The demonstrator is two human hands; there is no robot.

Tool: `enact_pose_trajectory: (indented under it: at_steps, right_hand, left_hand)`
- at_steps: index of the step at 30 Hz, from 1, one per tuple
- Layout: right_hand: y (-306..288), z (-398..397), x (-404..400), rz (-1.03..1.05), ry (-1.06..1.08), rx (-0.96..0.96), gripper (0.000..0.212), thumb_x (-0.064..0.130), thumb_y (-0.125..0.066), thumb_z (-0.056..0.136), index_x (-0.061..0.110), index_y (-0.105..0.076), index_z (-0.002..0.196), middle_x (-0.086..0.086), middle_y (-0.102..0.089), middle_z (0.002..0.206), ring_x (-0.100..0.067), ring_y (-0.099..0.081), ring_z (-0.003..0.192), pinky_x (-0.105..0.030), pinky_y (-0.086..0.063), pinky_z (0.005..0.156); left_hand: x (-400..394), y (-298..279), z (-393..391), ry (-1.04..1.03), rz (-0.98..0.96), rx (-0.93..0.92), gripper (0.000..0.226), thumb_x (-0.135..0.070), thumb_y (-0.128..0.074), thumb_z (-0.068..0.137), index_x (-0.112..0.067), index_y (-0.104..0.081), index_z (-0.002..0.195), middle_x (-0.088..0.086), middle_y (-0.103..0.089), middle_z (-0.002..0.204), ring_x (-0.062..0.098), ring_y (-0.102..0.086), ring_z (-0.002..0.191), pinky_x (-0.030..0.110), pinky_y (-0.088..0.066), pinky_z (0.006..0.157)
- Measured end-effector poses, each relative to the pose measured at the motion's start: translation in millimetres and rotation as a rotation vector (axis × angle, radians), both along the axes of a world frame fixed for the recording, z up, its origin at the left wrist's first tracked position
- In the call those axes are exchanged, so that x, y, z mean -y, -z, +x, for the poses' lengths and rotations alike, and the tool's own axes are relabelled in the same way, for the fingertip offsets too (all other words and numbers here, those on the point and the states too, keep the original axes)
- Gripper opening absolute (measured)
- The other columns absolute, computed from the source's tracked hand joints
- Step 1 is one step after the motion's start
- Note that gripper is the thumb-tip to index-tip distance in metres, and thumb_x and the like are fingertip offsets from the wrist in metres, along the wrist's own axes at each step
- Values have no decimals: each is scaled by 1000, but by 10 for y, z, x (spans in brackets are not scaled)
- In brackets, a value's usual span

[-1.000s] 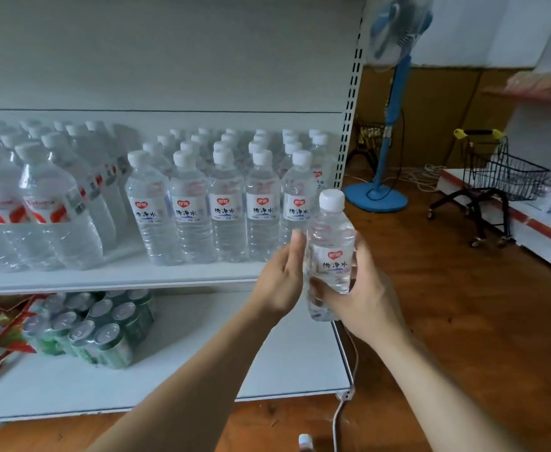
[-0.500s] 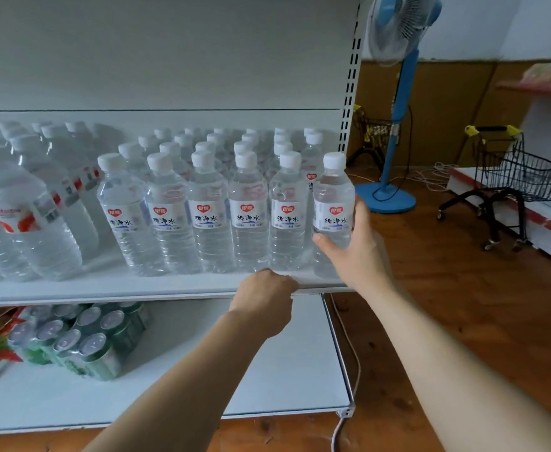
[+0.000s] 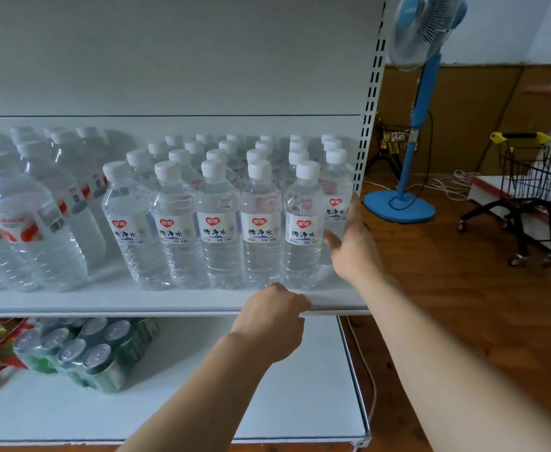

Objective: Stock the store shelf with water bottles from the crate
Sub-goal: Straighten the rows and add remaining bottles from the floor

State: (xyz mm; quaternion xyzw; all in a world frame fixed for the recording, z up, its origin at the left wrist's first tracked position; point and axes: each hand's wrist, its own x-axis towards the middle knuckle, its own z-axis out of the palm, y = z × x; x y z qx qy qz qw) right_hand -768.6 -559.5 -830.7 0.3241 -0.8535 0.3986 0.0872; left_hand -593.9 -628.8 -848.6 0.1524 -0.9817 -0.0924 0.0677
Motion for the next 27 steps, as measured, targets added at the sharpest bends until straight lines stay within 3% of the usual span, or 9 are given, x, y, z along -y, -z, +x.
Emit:
enact_pose_trajectory:
  at_steps: [3,5,11,14,16,18,20,25,27]
  right_hand:
    - [21,-31,21,8,2,-6,87,25,-61,97,23,1,158,-9,-59,138,-29,-69,98,-41,-59,76]
    - [27,-26,27,9,-1,4,86,24,-60,97,22,1,158,-8,-58,138,-28,-68,101,-39,-58,76]
    - [67,92,-149,59,34,11,74,30,-58,99,13,-15,158,-12,-42,150,-30,-53,127,-36,-48,94]
    - [237,291,-381,-26,85,-173,52,28,-57,99,9,-41,146,-12,-55,132,-26,-59,112,-31,-50,84]
    - [384,468,-542,-131,81,-296,39,26,-56,98,8,-54,133,-9,-61,113,-19,-61,96,-32,-55,74]
    - [568,688,-699,-218,74,-317,31,26,-56,98,9,-59,123,-4,-62,102,-11,-58,84,-20,-52,65]
    - [814,920,-838,-207,73,-267,27,26,-58,98,11,-61,120,-1,-63,100,-6,-55,80,-7,-43,66]
    - [1699,1438,-1122,61,102,96,39,33,-60,96,19,-53,132,4,-64,114,-9,-62,92,-12,-46,70]
    - [2084,1603,-1223,210,126,280,46,35,-61,96,23,-47,139,3,-61,127,-12,-63,104,-20,-51,79]
  left_hand:
    - [2,35,-6,0,3,-24,33,-29,-51,98,-35,-59,130,6,-57,115,28,-59,103,29,-43,80]
    - [-3,47,-3,-1,12,-39,32,-27,-51,98,-34,-59,128,6,-57,114,27,-59,103,28,-42,79]
    - [-6,145,1,-1,62,-102,27,-26,-54,94,-26,-62,120,4,-61,112,25,-58,106,27,-43,79]
    - [-60,188,49,-14,131,-189,35,-31,-57,93,-27,-63,127,-1,-65,121,23,-55,117,29,-46,94]
    - [-132,245,156,-55,240,-354,36,-32,-60,93,-26,-63,129,-7,-66,127,17,-57,120,26,-44,98]
    - [-246,373,307,-96,331,-570,32,-34,-60,94,-25,-63,124,-11,-69,117,10,-60,109,23,-46,88]
    - [-404,598,448,-104,404,-633,30,-37,-59,94,-26,-58,122,-14,-67,104,6,-57,99,22,-45,80]
    - [-642,1434,708,-223,721,-270,31,-38,-60,95,-30,-54,124,-10,-65,110,6,-60,102,25,-52,88]
    - [-677,1766,811,-290,860,-93,35,-36,-60,95,-27,-54,129,-6,-67,116,10,-63,104,26,-53,90]
